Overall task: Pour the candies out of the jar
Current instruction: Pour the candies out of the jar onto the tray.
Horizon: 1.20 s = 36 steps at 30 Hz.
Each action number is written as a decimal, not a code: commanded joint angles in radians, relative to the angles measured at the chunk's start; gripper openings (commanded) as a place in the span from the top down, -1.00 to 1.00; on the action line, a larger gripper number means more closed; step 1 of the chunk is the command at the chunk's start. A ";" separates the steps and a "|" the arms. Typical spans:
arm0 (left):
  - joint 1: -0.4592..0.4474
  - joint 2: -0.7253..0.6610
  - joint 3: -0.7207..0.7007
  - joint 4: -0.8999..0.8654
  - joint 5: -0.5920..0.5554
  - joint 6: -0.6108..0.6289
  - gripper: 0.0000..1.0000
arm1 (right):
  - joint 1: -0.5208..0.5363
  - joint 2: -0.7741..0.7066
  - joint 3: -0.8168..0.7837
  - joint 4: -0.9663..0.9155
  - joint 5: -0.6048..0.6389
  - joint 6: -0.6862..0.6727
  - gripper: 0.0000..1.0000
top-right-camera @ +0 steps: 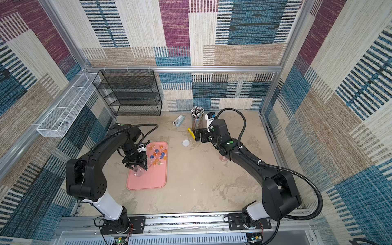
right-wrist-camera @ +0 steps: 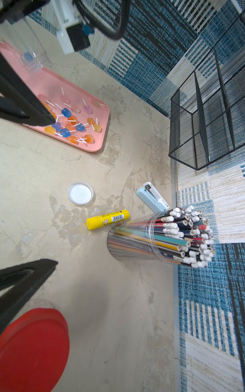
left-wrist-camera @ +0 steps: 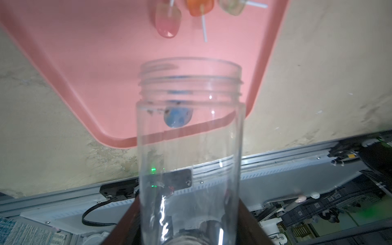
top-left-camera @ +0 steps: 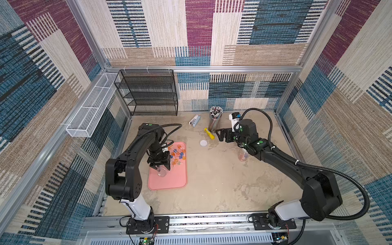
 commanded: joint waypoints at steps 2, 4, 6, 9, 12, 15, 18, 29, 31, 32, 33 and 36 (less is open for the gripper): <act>-0.023 0.104 0.065 0.039 0.008 -0.011 1.00 | 0.000 -0.025 -0.005 -0.002 -0.007 0.015 -0.99; -0.035 0.092 0.085 0.040 0.005 -0.011 1.00 | 0.001 -0.045 -0.017 -0.006 0.001 0.017 -0.99; -0.035 0.074 0.090 0.038 -0.005 -0.014 1.00 | 0.001 -0.061 -0.030 -0.005 0.013 0.018 -0.99; -0.040 0.060 0.085 0.007 -0.023 -0.028 1.00 | 0.000 -0.070 -0.040 -0.004 0.021 0.017 -0.99; -0.067 0.018 0.055 -0.015 -0.045 -0.046 1.00 | 0.000 -0.067 -0.033 -0.014 0.019 0.018 -0.99; -0.075 -0.001 0.029 -0.031 -0.093 -0.064 1.00 | 0.000 -0.069 -0.027 -0.019 0.019 0.019 -0.99; -0.070 0.070 0.050 -0.047 -0.157 -0.064 1.00 | 0.001 -0.071 -0.024 -0.019 0.019 0.015 -0.99; -0.111 0.190 0.244 -0.189 -0.176 -0.067 1.00 | 0.001 -0.085 -0.022 -0.032 0.026 0.020 -0.99; -0.132 0.171 0.249 -0.193 -0.176 -0.066 1.00 | 0.001 -0.089 -0.026 -0.034 0.026 0.024 -0.99; -0.131 0.172 0.245 -0.183 -0.178 -0.057 1.00 | 0.001 -0.091 -0.030 -0.030 0.025 0.025 -0.99; -0.121 0.188 0.229 -0.167 -0.176 -0.046 1.00 | 0.001 -0.091 -0.034 -0.026 0.023 0.026 -0.99; -0.115 0.261 0.249 -0.190 -0.175 -0.057 1.00 | 0.001 -0.079 -0.029 -0.022 0.010 0.026 -0.99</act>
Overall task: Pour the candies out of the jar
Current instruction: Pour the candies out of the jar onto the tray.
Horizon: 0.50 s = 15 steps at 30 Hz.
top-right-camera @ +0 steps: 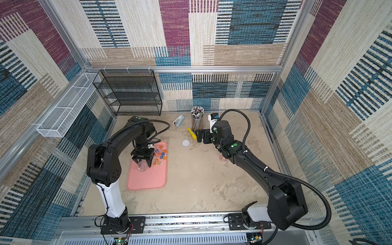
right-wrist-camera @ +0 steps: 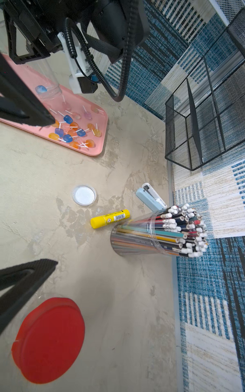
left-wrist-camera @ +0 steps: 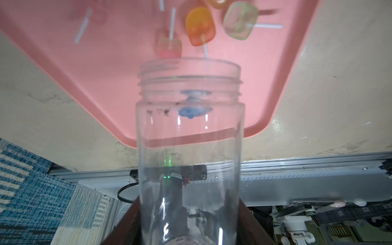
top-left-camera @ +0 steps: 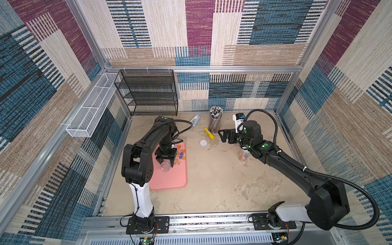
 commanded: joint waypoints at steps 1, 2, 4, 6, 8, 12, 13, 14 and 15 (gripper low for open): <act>-0.011 0.038 0.012 -0.025 -0.021 -0.014 1.00 | 0.001 0.008 0.012 0.015 -0.002 0.003 -0.99; -0.018 0.034 0.018 -0.031 -0.013 -0.014 1.00 | 0.001 0.006 0.015 0.010 -0.003 0.006 -0.99; -0.026 0.009 0.024 -0.038 -0.027 -0.023 1.00 | 0.001 -0.004 0.007 0.017 -0.004 0.011 -0.99; -0.030 -0.027 0.028 -0.041 -0.038 -0.026 1.00 | 0.001 -0.014 -0.003 0.021 0.002 0.011 -0.99; -0.026 -0.039 0.032 -0.039 -0.058 -0.026 1.00 | 0.001 -0.014 -0.006 0.022 0.005 0.012 -0.99; -0.026 -0.042 0.055 -0.041 -0.069 -0.012 1.00 | 0.001 -0.008 0.003 0.014 -0.010 0.014 -0.99; -0.026 -0.045 0.061 -0.040 -0.073 -0.009 1.00 | 0.001 -0.008 0.003 0.014 -0.013 0.015 -0.99; -0.026 -0.051 0.070 -0.039 -0.074 -0.009 1.00 | 0.001 -0.009 0.005 0.014 -0.015 0.017 -0.99; -0.025 -0.055 0.080 -0.035 -0.073 -0.006 1.00 | 0.000 -0.008 0.006 0.014 -0.021 0.017 -0.99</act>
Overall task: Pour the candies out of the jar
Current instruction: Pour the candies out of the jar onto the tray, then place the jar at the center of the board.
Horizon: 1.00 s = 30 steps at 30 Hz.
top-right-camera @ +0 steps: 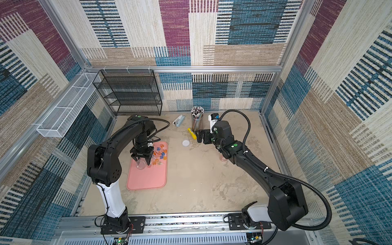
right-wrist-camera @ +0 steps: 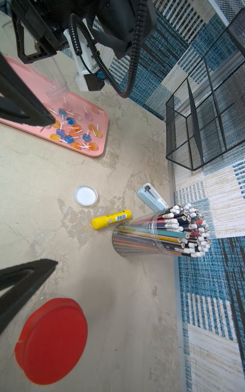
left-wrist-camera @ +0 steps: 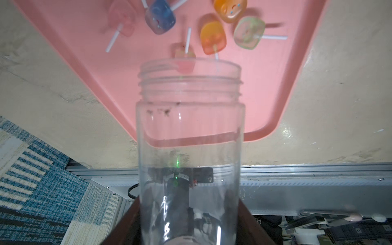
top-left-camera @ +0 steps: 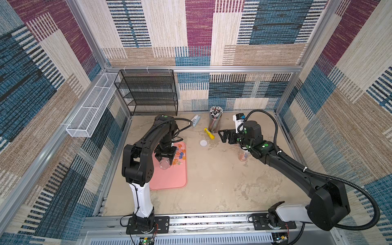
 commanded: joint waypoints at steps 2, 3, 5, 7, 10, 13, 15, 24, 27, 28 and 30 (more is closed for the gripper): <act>0.001 -0.034 0.056 0.007 -0.013 0.003 1.00 | 0.001 -0.001 0.022 0.007 -0.042 0.010 -0.99; 0.001 -0.046 0.071 0.028 0.002 0.006 1.00 | 0.001 -0.001 0.030 0.002 -0.055 0.010 -0.99; 0.001 -0.062 0.127 0.084 0.070 0.026 1.00 | -0.002 -0.002 0.053 -0.009 -0.097 0.007 -0.99; -0.001 -0.071 0.185 0.139 0.156 0.054 1.00 | -0.006 -0.005 0.076 -0.019 -0.156 0.002 -0.99; -0.002 -0.073 0.263 0.224 0.249 0.082 1.00 | -0.017 -0.005 0.119 -0.046 -0.245 -0.007 -0.99; -0.004 -0.072 0.303 0.321 0.325 0.120 1.00 | -0.035 0.001 0.169 -0.084 -0.334 -0.010 -0.99; -0.005 -0.082 0.291 0.408 0.369 0.149 1.00 | -0.050 0.013 0.203 -0.105 -0.389 -0.002 -0.99; -0.009 -0.240 -0.043 0.895 0.510 0.331 1.00 | -0.062 0.138 0.337 -0.093 -0.581 0.085 -0.99; -0.008 -0.318 -0.199 1.051 0.522 0.351 1.00 | -0.062 0.202 0.396 -0.125 -0.631 0.083 -0.99; -0.008 -0.344 -0.258 1.109 0.537 0.357 1.00 | -0.062 0.222 0.412 -0.129 -0.657 0.083 -0.99; -0.008 -0.381 -0.332 1.174 0.566 0.363 1.00 | -0.062 0.260 0.448 -0.148 -0.701 0.078 -1.00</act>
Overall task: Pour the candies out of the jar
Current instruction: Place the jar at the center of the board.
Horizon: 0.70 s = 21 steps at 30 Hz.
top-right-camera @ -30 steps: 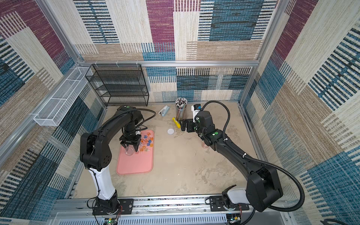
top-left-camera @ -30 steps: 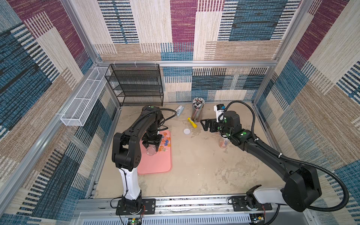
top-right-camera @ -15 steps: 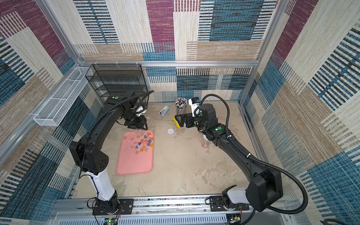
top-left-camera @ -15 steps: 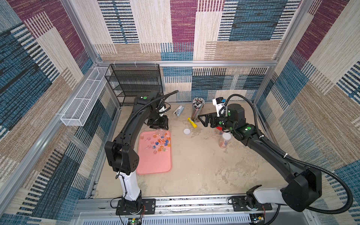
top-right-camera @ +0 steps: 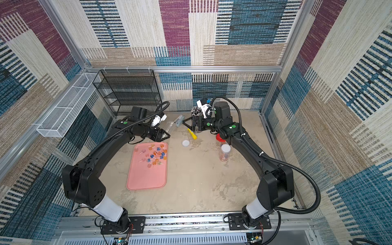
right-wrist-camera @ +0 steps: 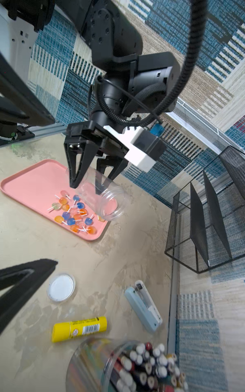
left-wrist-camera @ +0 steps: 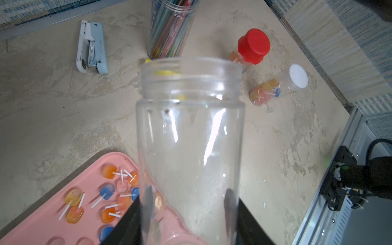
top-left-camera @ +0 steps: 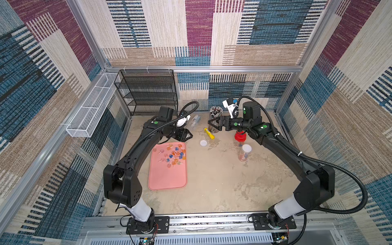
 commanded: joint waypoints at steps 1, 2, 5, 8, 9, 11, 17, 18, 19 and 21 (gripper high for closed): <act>-0.002 -0.051 -0.077 0.214 0.107 0.057 1.00 | 0.000 0.056 0.067 -0.053 -0.119 -0.010 -0.98; -0.002 -0.061 -0.078 0.207 0.113 0.052 1.00 | 0.000 0.076 0.097 -0.092 -0.128 -0.028 -0.98; -0.003 -0.101 -0.097 0.216 0.166 0.052 1.00 | 0.000 0.122 0.144 -0.171 -0.132 -0.069 -0.97; -0.009 -0.128 -0.122 0.226 0.184 0.066 1.00 | 0.000 0.160 0.163 -0.168 -0.223 -0.068 -0.95; -0.011 -0.130 -0.126 0.223 0.192 0.073 1.00 | 0.000 0.173 0.164 -0.174 -0.244 -0.070 -0.94; -0.024 -0.123 -0.122 0.210 0.199 0.082 1.00 | 0.001 0.181 0.194 -0.166 -0.263 -0.068 -0.94; -0.064 -0.096 -0.108 0.170 0.195 0.107 1.00 | 0.004 0.183 0.177 -0.120 -0.298 -0.048 -0.91; -0.072 -0.093 -0.109 0.168 0.193 0.109 1.00 | 0.005 0.185 0.174 -0.120 -0.293 -0.048 -0.90; -0.078 -0.093 -0.109 0.165 0.193 0.114 1.00 | 0.007 0.186 0.173 -0.120 -0.287 -0.046 -0.89; -0.093 -0.091 -0.108 0.156 0.184 0.121 1.00 | 0.013 0.188 0.150 -0.115 -0.278 -0.047 -0.87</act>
